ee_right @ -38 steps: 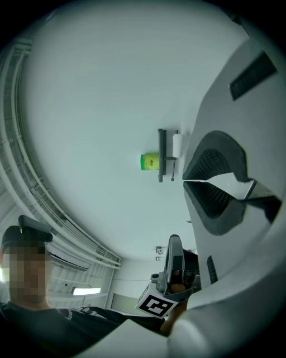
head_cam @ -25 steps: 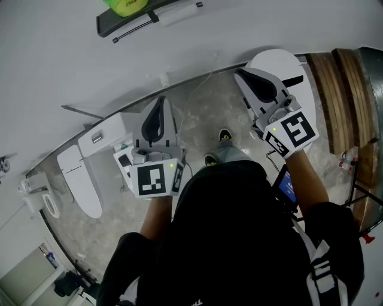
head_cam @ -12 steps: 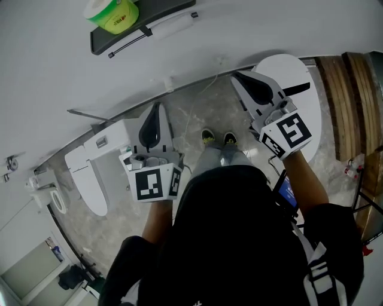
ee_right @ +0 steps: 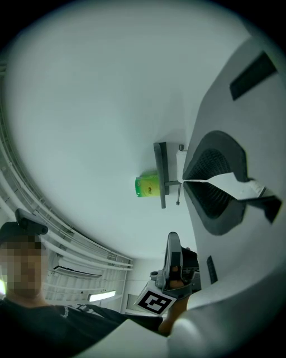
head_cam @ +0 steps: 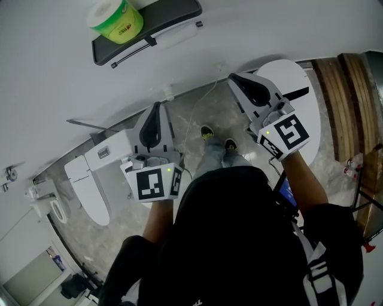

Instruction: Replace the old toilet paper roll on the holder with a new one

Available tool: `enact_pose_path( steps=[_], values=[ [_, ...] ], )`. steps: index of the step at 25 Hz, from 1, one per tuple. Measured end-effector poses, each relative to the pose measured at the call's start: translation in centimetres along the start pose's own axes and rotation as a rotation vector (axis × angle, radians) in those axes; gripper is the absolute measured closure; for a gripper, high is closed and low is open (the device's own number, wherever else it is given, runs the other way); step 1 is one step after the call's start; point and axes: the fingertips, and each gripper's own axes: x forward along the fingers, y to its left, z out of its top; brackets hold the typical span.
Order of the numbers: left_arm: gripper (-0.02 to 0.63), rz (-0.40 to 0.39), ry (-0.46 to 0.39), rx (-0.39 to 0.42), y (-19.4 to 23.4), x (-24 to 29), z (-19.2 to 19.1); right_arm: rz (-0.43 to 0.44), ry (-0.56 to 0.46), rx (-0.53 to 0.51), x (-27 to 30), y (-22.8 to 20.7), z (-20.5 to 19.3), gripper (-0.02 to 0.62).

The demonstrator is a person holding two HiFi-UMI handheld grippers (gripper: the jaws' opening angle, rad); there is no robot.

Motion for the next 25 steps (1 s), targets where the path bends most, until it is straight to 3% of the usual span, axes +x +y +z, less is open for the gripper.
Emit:
enact_pose_path(
  steps=[15, 25],
  values=[
    [0.584, -0.031, -0.051, -0.054, 9.6, 4.6, -0.3, -0.029, 0.012, -0.056, 9.9, 0.5, 1.6, 0.575],
    [0.583, -0.070, -0.071, -0.061, 12.1, 6.8, -0.2, -0.066, -0.001, -0.103, 12.5, -0.4, 2.6, 0.575]
  ],
)
